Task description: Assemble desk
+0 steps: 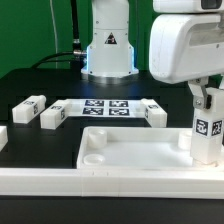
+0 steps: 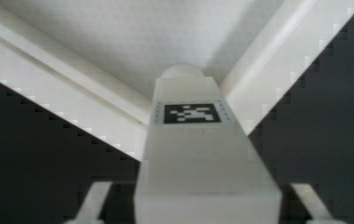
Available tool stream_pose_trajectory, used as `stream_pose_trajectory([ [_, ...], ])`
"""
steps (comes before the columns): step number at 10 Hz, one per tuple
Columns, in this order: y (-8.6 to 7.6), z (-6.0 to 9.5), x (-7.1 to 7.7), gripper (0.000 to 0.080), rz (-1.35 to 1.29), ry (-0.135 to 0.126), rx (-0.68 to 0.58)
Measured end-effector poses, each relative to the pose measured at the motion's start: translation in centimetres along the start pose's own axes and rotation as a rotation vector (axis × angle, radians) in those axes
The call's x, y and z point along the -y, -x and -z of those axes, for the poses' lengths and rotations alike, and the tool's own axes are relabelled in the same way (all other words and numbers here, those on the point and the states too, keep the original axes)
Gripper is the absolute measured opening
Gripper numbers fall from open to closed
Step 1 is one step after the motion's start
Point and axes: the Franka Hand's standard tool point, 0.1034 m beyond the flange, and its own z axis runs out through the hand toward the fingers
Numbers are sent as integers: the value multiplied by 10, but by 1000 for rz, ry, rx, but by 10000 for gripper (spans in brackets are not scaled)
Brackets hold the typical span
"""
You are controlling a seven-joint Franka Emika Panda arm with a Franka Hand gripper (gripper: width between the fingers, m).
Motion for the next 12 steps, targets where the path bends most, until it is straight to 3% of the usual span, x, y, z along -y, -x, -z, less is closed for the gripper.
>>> stream_pose_trajectory([
  [2,0,0,0,288,-11,-1,0],
  [9,1,-2,-3,289,-710,-11,-14],
  [12,2,-2,-6,290,-1104,-32,-28],
])
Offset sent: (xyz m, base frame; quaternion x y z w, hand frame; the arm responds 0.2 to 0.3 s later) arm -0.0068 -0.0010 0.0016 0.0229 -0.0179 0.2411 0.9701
